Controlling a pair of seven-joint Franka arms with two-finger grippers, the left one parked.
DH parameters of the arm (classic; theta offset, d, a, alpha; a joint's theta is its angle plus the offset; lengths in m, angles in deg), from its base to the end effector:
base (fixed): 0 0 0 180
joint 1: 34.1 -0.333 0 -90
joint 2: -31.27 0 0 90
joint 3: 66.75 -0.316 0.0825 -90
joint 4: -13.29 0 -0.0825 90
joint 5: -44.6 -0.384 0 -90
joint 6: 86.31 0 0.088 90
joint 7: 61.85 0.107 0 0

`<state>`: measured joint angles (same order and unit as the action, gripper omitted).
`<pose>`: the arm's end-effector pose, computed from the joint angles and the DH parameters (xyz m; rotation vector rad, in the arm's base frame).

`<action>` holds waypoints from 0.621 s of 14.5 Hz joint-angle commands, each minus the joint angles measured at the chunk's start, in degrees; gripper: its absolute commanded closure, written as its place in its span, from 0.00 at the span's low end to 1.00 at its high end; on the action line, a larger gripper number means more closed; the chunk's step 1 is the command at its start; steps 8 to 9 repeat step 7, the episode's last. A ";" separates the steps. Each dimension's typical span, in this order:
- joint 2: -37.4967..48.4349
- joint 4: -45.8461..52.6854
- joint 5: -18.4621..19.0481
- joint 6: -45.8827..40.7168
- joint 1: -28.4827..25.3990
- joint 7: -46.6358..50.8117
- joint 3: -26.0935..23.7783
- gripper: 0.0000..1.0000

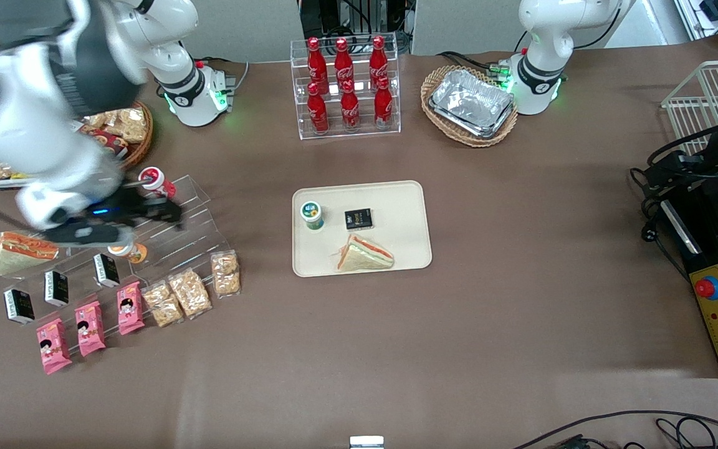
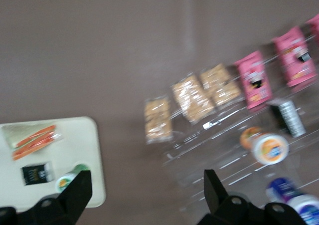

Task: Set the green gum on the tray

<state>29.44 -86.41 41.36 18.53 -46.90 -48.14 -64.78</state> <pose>0.5681 0.1136 0.5487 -3.0743 0.0971 -0.0692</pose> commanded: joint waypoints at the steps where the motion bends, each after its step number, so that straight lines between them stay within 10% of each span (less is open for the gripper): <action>1: 2.34 2.23 0.43 -4.63 9.09 -11.30 0.65 0.00; 9: 2.53 4.96 0.88 -5.96 10.34 -18.46 7.44 0.00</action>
